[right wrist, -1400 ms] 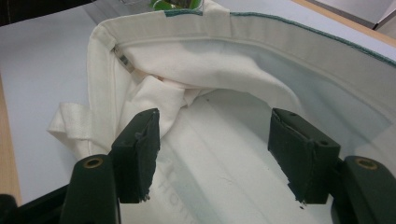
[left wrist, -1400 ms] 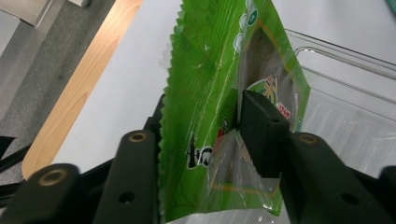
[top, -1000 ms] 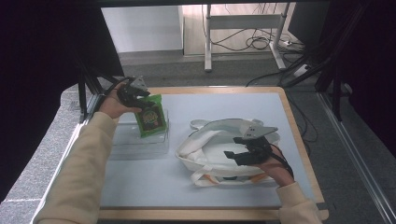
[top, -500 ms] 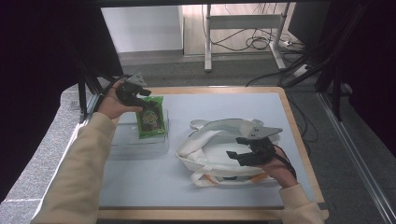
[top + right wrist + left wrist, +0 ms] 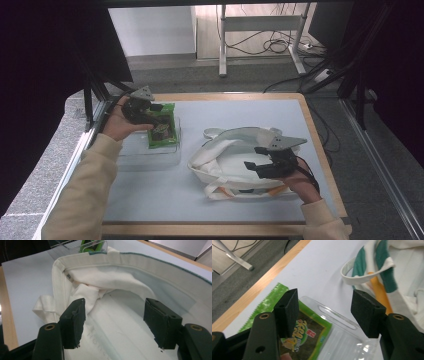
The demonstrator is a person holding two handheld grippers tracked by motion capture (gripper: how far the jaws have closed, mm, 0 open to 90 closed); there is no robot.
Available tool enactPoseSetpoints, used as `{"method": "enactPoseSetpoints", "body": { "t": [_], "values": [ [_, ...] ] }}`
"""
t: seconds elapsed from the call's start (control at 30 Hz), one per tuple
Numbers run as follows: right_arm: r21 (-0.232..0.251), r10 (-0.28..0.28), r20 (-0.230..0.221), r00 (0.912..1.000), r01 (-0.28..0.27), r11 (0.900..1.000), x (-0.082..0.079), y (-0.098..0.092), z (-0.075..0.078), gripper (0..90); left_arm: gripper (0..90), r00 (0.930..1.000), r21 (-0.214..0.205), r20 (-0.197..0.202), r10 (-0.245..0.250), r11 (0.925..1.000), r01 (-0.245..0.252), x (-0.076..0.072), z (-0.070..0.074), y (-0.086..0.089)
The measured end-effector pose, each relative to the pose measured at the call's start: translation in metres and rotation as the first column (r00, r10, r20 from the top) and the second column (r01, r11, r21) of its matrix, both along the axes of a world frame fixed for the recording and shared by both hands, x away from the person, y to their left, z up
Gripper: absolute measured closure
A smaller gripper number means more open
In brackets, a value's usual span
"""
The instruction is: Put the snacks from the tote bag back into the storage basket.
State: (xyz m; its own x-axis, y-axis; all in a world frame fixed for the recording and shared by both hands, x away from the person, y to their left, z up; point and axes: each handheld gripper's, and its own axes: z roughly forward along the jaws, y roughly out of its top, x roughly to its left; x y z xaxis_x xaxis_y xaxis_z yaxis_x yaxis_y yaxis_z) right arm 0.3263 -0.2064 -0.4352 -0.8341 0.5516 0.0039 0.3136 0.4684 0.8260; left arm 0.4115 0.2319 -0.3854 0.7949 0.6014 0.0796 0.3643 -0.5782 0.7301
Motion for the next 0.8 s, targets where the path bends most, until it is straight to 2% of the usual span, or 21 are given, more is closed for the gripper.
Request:
{"method": "enactPoseSetpoints", "body": {
  "t": [0.13, 0.33, 0.43, 0.53, 0.8],
  "values": [
    [0.004, -0.001, 0.006, 1.0000, 0.001, 1.0000, -0.001, -0.001, 0.002, 34.1, 38.9, 0.9999, -0.040, -0.014, 0.009, 0.9992, -0.009, -0.016, -0.004, -0.002],
    [0.018, -0.017, 0.017, 0.9997, 0.017, 0.9997, -0.002, -0.005, 0.007, 34.1, 38.7, 0.9997, -0.087, -0.014, 0.020, 0.9960, -0.021, -0.040, -0.011, -0.008],
    [0.023, -0.024, 0.020, 0.9995, 0.023, 0.9995, -0.001, -0.006, 0.009, 34.1, 38.7, 0.9988, -0.082, 0.005, 0.049, 0.9955, -0.049, -0.056, -0.014, -0.014],
    [0.025, -0.025, 0.023, 0.9994, 0.025, 0.9994, 0.000, -0.006, 0.009, 34.0, 38.4, 0.9993, -0.113, 0.007, 0.036, 0.9930, -0.035, -0.072, -0.020, -0.021],
    [0.026, -0.025, 0.027, 0.9993, 0.025, 0.9993, 0.001, -0.005, 0.011, 33.7, 38.4, 1.0000, -0.154, -0.006, 0.000, 0.9881, -0.001, -0.100, -0.032, -0.032]
  ]
}}
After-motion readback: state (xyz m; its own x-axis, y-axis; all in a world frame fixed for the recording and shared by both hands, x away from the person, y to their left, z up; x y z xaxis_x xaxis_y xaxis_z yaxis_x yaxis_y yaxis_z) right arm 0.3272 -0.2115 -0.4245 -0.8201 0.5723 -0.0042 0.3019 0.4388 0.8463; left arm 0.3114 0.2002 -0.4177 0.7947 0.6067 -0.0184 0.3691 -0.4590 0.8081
